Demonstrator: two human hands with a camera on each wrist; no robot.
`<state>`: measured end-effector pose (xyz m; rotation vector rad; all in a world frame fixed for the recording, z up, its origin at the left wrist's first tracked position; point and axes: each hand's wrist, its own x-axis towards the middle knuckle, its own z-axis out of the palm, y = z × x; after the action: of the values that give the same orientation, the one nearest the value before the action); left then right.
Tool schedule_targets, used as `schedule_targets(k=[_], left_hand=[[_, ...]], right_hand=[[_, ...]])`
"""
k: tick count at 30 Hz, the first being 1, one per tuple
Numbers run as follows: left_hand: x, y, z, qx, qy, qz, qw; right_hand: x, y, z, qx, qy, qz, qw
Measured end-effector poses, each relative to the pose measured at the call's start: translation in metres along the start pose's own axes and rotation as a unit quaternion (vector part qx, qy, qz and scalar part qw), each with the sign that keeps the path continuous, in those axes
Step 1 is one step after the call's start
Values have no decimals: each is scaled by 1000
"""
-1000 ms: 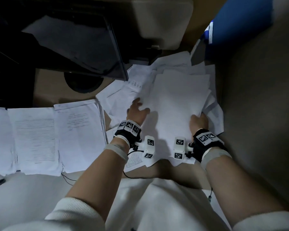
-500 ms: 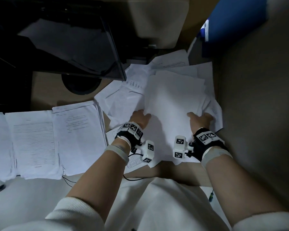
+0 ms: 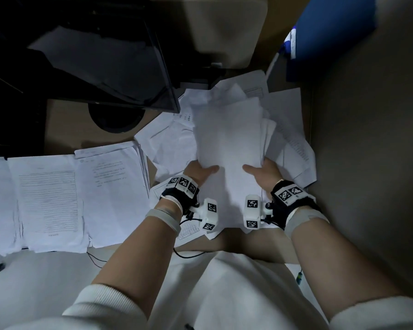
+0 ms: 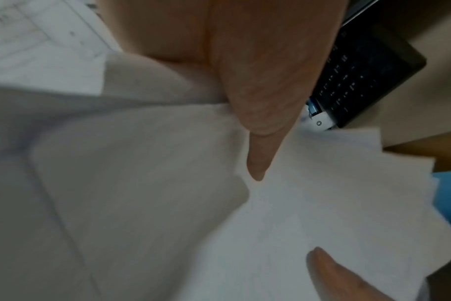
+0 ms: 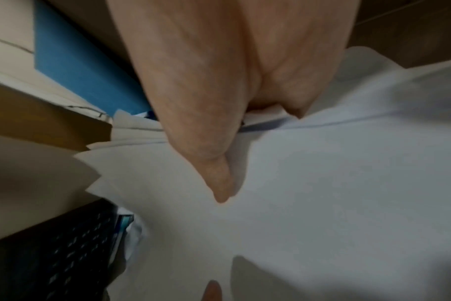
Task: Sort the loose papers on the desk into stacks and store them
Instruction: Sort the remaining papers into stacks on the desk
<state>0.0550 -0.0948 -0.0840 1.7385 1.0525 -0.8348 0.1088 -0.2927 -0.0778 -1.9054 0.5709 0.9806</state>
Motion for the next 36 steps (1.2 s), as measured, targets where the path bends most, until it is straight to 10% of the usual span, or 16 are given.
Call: schedule_targets(k=[3, 7, 19, 36], left_hand=[[0, -11, -10, 54, 59, -11, 997], [-6, -20, -14, 121, 115, 21, 986], [-7, -7, -18, -121, 136, 61, 981], [-51, -19, 28, -43, -28, 74, 996]], right_hand=[[-3, -6, 5, -30, -11, -20, 999], [1, -6, 2, -50, 147, 68, 986], [-1, -1, 9, 2, 33, 18, 999], [-43, 56, -17, 110, 147, 64, 981]])
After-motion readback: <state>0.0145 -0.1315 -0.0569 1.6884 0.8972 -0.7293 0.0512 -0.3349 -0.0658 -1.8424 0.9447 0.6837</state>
